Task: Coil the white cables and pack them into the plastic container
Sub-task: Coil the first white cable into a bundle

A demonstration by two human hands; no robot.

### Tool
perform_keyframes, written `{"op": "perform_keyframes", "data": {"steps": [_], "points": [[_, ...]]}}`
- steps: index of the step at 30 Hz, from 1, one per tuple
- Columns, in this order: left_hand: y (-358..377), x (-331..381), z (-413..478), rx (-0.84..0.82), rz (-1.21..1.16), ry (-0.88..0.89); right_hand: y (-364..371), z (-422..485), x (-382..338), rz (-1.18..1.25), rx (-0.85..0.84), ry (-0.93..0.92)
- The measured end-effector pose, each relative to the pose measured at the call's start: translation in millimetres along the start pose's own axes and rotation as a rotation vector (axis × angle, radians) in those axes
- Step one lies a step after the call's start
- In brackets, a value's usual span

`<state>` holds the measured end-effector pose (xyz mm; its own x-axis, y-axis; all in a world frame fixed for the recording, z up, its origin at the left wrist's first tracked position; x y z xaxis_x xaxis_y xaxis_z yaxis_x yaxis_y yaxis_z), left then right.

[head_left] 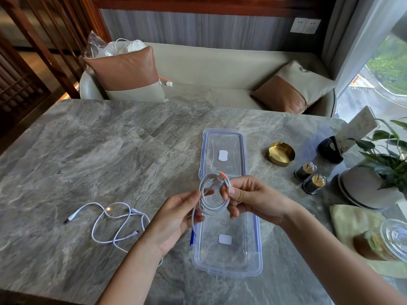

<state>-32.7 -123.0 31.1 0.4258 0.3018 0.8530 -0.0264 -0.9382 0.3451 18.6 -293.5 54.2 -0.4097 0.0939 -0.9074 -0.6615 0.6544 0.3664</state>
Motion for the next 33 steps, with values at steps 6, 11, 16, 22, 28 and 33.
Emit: {"op": "perform_keyframes", "data": {"steps": [6,11,16,22,28,33], "points": [[3.1,1.3,1.0,-0.079,-0.083,-0.019,1.3,2.4,-1.1,0.038,0.009,-0.012],[5.4,2.7,-2.5,-0.092,-0.134,0.004,-0.3,1.2,-0.5,-0.015,0.03,0.015],[13.2,9.1,-4.3,-0.01,0.061,0.034,0.9,1.2,1.5,-0.099,0.008,0.052],[19.4,15.5,-2.1,-0.031,0.005,0.037,-1.4,2.2,0.8,-0.271,0.128,0.036],[18.7,5.8,-1.7,0.037,-0.021,0.019,2.1,4.0,-5.0,-0.493,0.403,-0.253],[21.0,0.4,-3.4,-0.006,0.029,0.011,5.8,7.5,-7.5,-0.597,0.482,-0.333]]}}
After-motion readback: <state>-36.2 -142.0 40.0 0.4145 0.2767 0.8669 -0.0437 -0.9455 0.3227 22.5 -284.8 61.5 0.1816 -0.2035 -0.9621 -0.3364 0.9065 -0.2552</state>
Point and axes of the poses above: each hand's wrist, its own z-axis towards the middle knuckle, its own y-axis out of the palm, x = y × z, the point moved 3 cm from there along z, towards the middle knuckle, and after that the axes turned 3 degrees about z, right-handed, at the moved point
